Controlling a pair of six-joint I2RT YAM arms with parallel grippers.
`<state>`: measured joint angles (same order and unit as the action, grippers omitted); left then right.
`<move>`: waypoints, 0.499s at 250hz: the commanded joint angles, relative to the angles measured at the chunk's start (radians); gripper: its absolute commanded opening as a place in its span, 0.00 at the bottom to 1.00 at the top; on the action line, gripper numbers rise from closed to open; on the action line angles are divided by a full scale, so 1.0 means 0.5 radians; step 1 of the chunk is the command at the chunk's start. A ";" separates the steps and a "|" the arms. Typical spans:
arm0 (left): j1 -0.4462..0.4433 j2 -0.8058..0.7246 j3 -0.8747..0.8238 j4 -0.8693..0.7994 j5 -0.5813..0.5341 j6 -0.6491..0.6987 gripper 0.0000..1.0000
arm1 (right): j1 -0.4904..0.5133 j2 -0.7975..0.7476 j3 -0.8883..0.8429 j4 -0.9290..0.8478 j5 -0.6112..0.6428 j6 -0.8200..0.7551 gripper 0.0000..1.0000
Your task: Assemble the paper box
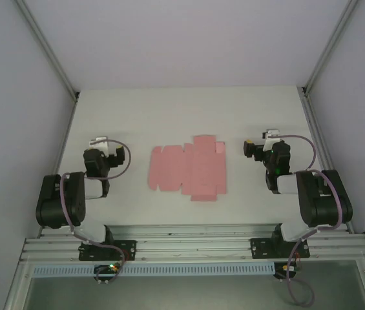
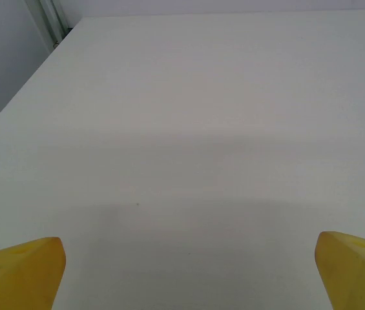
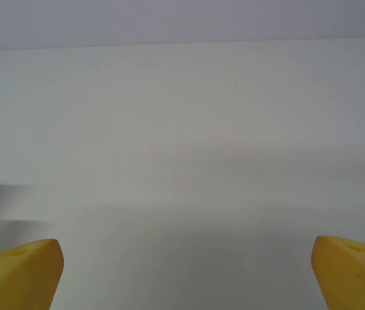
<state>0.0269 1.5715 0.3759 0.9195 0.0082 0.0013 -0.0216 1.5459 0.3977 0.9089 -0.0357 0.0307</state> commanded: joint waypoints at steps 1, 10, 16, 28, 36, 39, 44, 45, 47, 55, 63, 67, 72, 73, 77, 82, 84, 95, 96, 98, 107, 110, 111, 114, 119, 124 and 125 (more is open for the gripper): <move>-0.008 -0.013 0.033 0.008 0.038 0.037 1.00 | 0.011 -0.003 0.011 -0.018 -0.026 0.006 1.00; -0.008 -0.011 0.033 0.010 0.039 0.036 1.00 | 0.011 -0.004 0.012 -0.018 -0.025 0.006 1.00; -0.009 -0.011 0.030 0.010 0.037 0.037 1.00 | 0.010 -0.002 0.017 -0.020 -0.026 0.009 1.00; -0.010 -0.012 0.032 0.008 0.037 0.036 1.00 | 0.011 -0.004 0.010 -0.020 -0.026 0.006 1.00; -0.009 -0.012 0.031 0.011 0.036 0.037 1.00 | 0.012 -0.003 0.011 -0.019 -0.026 0.006 1.00; -0.006 -0.012 0.031 0.009 0.036 0.037 1.00 | 0.011 -0.005 0.011 -0.020 -0.025 0.006 1.00; -0.008 -0.011 0.033 0.006 0.036 0.037 1.00 | 0.011 -0.005 0.011 -0.016 -0.027 0.007 1.00; -0.008 -0.009 0.033 0.008 0.036 0.036 1.00 | 0.010 -0.004 0.011 -0.017 -0.026 0.006 1.00; -0.009 -0.011 0.033 0.008 0.037 0.039 1.00 | 0.011 -0.003 0.010 -0.019 -0.026 0.008 1.00; -0.008 -0.013 0.033 0.008 0.037 0.040 1.00 | 0.012 -0.005 0.009 -0.017 -0.025 0.006 1.00; -0.008 -0.011 0.034 0.006 0.038 0.040 1.00 | 0.011 -0.005 0.011 -0.019 -0.027 0.006 1.00; -0.010 -0.011 0.032 0.008 0.037 0.041 1.00 | 0.011 -0.003 0.011 -0.019 -0.027 0.007 1.00; -0.008 -0.011 0.031 0.009 0.038 0.037 1.00 | 0.010 -0.003 0.013 -0.018 -0.024 0.006 1.00; -0.009 -0.011 0.031 0.010 0.038 0.037 1.00 | 0.011 -0.003 0.014 -0.020 -0.025 0.006 1.00; -0.008 -0.010 0.031 0.005 0.039 0.037 1.00 | 0.012 0.000 0.015 -0.025 -0.027 0.006 1.00; -0.008 -0.011 0.035 0.003 0.039 0.037 1.00 | 0.010 0.000 0.020 -0.030 -0.026 0.006 1.00; -0.007 -0.010 0.035 0.004 0.039 0.037 1.00 | 0.012 0.000 0.019 -0.030 -0.027 0.008 0.99; -0.008 -0.011 0.036 0.002 0.041 0.037 1.00 | 0.010 0.000 0.021 -0.032 -0.027 0.006 1.00; -0.008 -0.011 0.035 0.003 0.040 0.036 1.00 | 0.010 0.000 0.021 -0.032 -0.027 0.006 1.00; -0.008 -0.011 0.034 0.002 0.039 0.037 1.00 | 0.011 0.001 0.021 -0.031 -0.027 0.006 1.00; -0.008 -0.011 0.034 0.002 0.040 0.038 1.00 | 0.010 0.001 0.018 -0.029 -0.027 0.005 1.00; -0.008 -0.011 0.035 0.002 0.039 0.038 1.00 | 0.011 0.000 0.017 -0.028 -0.027 0.006 1.00; -0.008 -0.011 0.036 0.003 0.040 0.038 1.00 | 0.010 -0.001 0.016 -0.027 -0.027 0.006 1.00; -0.009 -0.011 0.034 0.002 0.038 0.041 1.00 | 0.012 0.000 0.017 -0.028 -0.026 0.006 1.00; -0.009 -0.011 0.034 0.002 0.038 0.040 1.00 | 0.011 -0.001 0.017 -0.028 -0.027 0.006 1.00; -0.010 -0.010 0.034 0.001 0.039 0.040 1.00 | 0.009 0.001 0.019 -0.031 -0.027 0.006 1.00; -0.011 -0.010 0.034 0.001 0.039 0.040 1.00 | 0.009 0.001 0.020 -0.030 -0.027 0.006 1.00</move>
<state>0.0269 1.5715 0.3759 0.9192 0.0086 0.0013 -0.0216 1.5459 0.3977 0.9085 -0.0357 0.0307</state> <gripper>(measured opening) 0.999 0.995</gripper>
